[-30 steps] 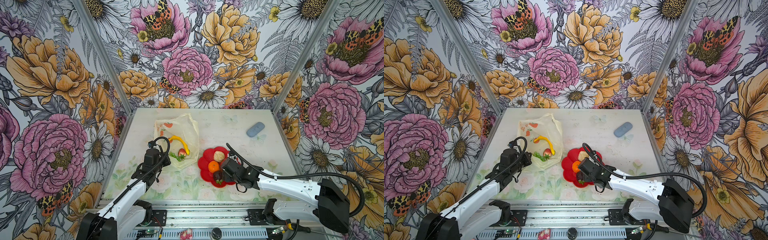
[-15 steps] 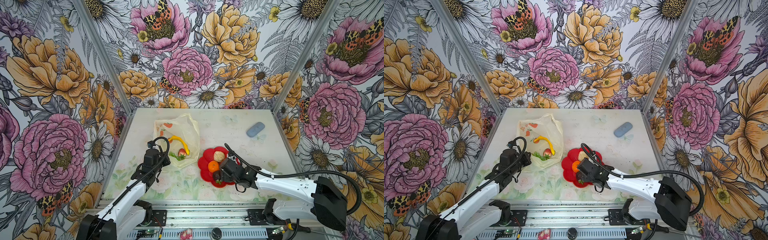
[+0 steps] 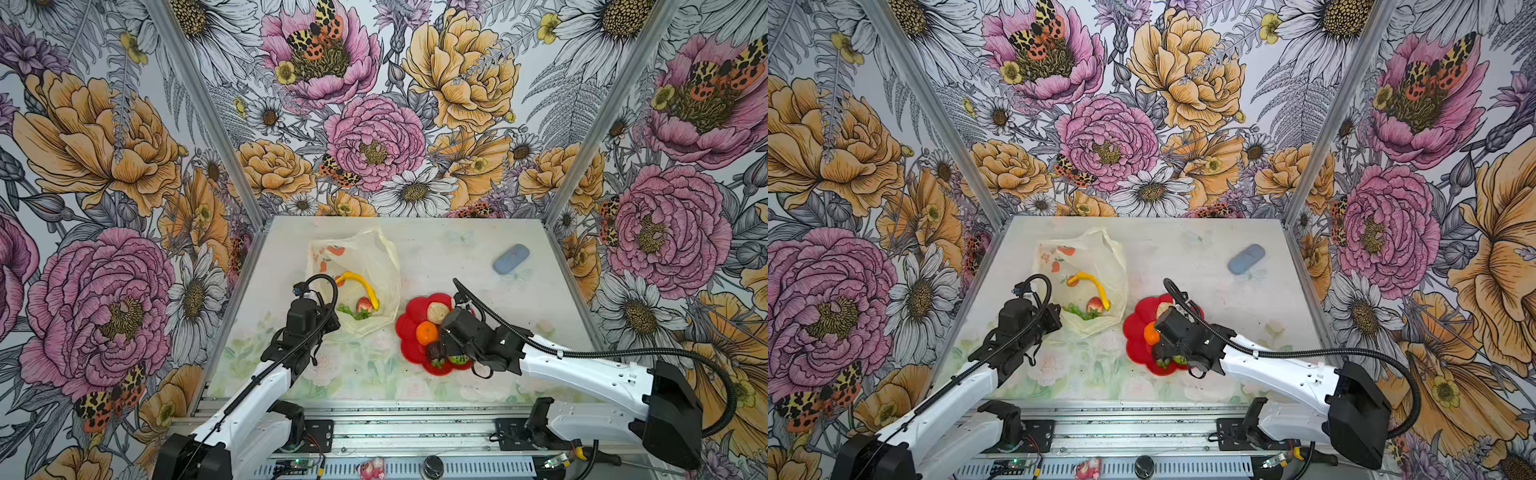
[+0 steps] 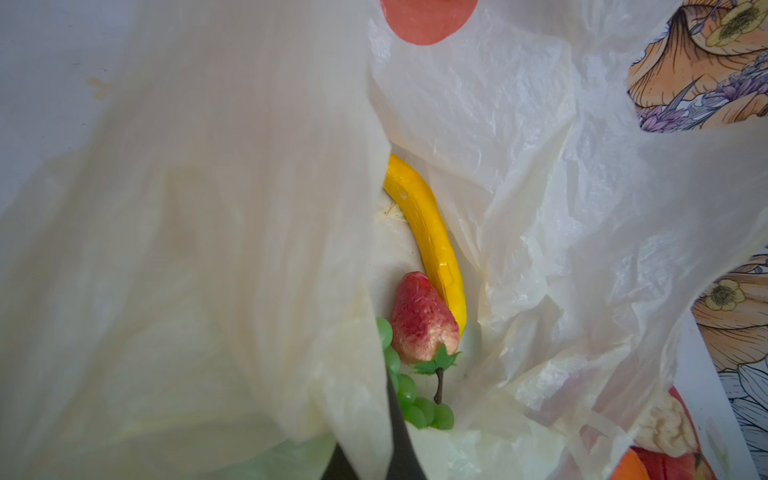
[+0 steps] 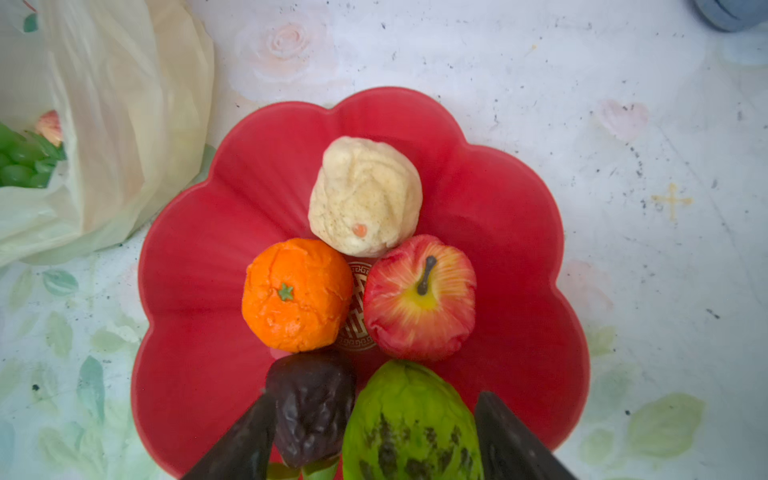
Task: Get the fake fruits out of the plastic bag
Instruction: 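Lower the custard apple onto the plate and open the right gripper, then move the right gripper into the bag and close on the strawberry stem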
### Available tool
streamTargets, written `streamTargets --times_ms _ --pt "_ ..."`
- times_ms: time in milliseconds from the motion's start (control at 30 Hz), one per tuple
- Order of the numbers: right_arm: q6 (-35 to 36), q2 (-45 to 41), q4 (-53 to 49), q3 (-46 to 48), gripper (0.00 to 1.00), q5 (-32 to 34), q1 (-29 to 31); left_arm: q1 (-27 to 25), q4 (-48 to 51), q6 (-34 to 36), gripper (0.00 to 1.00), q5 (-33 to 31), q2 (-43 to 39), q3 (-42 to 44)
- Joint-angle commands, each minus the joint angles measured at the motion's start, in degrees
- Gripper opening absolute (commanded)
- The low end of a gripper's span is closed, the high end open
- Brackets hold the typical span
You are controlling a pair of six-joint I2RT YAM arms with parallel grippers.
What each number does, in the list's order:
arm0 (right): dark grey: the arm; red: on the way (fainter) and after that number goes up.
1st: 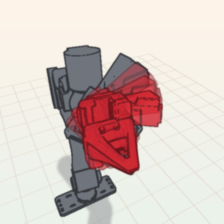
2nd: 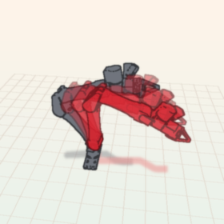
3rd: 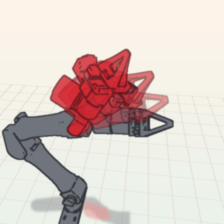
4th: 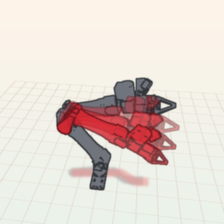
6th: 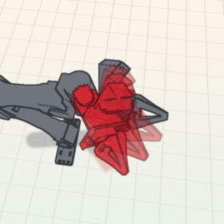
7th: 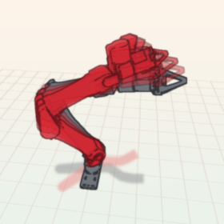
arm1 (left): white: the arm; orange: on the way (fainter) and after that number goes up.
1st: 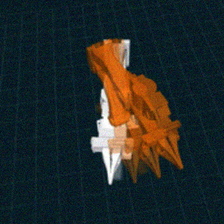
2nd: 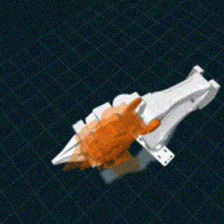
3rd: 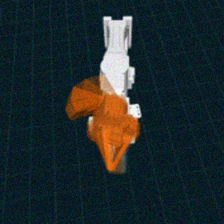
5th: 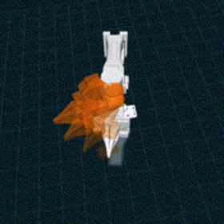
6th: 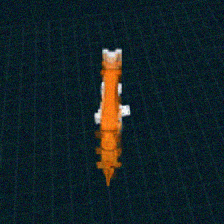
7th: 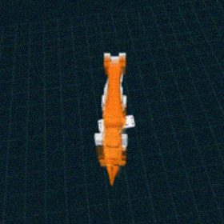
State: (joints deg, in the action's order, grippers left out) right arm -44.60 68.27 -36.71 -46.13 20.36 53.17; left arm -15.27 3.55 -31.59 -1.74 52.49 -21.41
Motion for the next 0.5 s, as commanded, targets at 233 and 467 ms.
streamTargets --times_ms 233,467 --pt "5.8 14.8 2.7 -21.5 0.75 -3.9 1.8 -1.0 5.3 -14.1 0.00 -0.1 -7.8 9.2" --pt "8.8 30.5 3.3 -36.8 0.66 -8.1 6.3 -1.6 7.2 -14.5 0.00 0.1 -10.4 10.2"
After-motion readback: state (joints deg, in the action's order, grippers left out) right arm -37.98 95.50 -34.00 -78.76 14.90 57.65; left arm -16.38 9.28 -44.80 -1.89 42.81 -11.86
